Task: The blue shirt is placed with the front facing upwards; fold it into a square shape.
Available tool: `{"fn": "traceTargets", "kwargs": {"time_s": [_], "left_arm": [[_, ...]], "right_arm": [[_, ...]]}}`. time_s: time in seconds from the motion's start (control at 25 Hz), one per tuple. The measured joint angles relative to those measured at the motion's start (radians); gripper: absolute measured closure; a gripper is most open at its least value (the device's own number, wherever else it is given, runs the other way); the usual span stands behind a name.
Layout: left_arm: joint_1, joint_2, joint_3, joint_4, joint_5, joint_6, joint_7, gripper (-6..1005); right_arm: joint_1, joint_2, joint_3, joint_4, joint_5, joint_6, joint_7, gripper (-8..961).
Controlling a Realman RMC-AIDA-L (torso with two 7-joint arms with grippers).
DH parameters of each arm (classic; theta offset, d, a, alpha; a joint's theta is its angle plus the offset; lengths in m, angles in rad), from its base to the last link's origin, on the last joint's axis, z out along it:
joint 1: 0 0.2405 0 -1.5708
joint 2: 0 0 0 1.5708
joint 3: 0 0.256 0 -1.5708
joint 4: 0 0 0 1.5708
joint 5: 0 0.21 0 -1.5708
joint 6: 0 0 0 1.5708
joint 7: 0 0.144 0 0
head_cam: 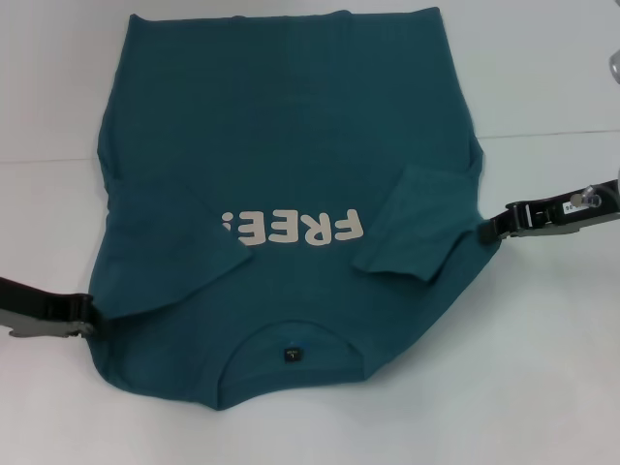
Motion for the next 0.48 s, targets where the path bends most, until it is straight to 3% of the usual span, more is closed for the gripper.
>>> {"fn": "traceTargets", "kwargs": {"time_s": [0.24, 0.48], "left_arm": [[0.069, -0.013, -0.019, 0.049, -0.093, 0.013, 0.121, 957], [0.119, -0.026, -0.07, 0.059, -0.156, 0.023, 0.255, 956]], "right_arm": [[-0.085, 0.031, 0.0, -0.089, 0.085, -0.019, -0.087, 908], [-0.164, 0.05, 0.012, -0.105, 0.17, -0.02, -0.182, 908]]}}
